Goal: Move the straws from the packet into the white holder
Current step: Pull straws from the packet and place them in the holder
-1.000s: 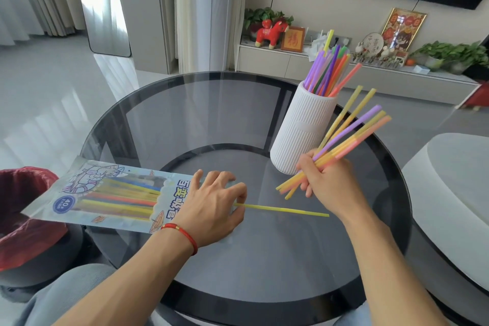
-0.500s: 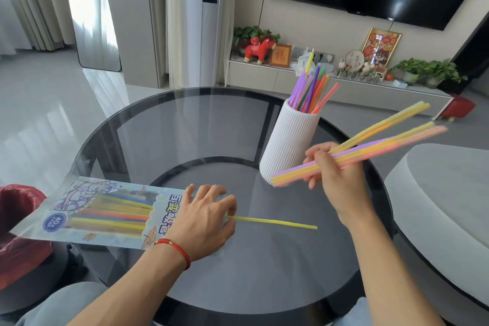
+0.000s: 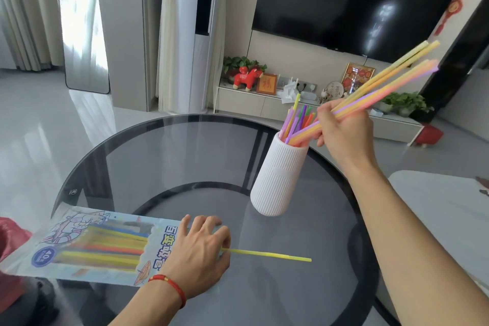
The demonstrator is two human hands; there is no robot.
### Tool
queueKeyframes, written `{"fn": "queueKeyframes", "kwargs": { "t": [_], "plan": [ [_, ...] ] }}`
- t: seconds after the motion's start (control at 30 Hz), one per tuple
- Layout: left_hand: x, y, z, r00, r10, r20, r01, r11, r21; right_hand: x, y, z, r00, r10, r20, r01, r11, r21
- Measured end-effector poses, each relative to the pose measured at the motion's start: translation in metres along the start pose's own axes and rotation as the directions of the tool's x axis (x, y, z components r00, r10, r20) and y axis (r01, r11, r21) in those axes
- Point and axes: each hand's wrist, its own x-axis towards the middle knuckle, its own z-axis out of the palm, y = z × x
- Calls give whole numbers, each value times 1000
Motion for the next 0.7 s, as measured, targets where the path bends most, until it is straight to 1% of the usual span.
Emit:
{"fn": "queueKeyframes", "kwargs": {
  "t": [0.1, 0.17, 0.23, 0.3, 0.37, 0.43, 0.5, 0.57, 0.63, 0.7],
  "plan": [
    [-1, 0, 1, 1000, -3, -1, 3, 1000, 1, 6, -9, 8, 993, 18, 114, -2, 991, -133],
    [0, -1, 2, 1000, 3, -14, -3, 1000, -13, 8, -12, 10, 988, 39, 150, -20, 992, -128],
    [0, -1, 2, 1000, 7, -22, -8, 1000, -21, 11, -14, 9, 992, 53, 114, -45, 997, -69],
    [0, -2, 2, 1000, 13, -26, -13, 1000, -15, 14, -16, 7, 998, 47, 42, -46, 998, -38],
    [1, -2, 2, 999, 16, -34, -16, 1000, -14, 15, -16, 6, 1000, 10, -19, -11, 999, -33],
    [1, -2, 2, 1000, 5, -19, -5, 1000, -18, 13, -17, 5, 996, -77, -34, 75, 997, -33],
    [1, -1, 2, 1000, -2, -12, 2, 1000, -21, 10, -15, 5, 987, -159, 17, 160, 985, -71],
    [2, 0, 1, 1000, -5, -9, 5, 1000, -20, 8, -14, 9, 971, -194, 139, 215, 965, -153],
    [1, 0, 0, 1000, -6, 0, 6, 1000, -18, 5, -12, 13, 940, -199, 276, 271, 929, -252],
    [1, 0, -1, 1000, -6, 7, 7, 1000, -16, 0, -11, 15, 929, -165, 330, 259, 929, -265]
  ]
}}
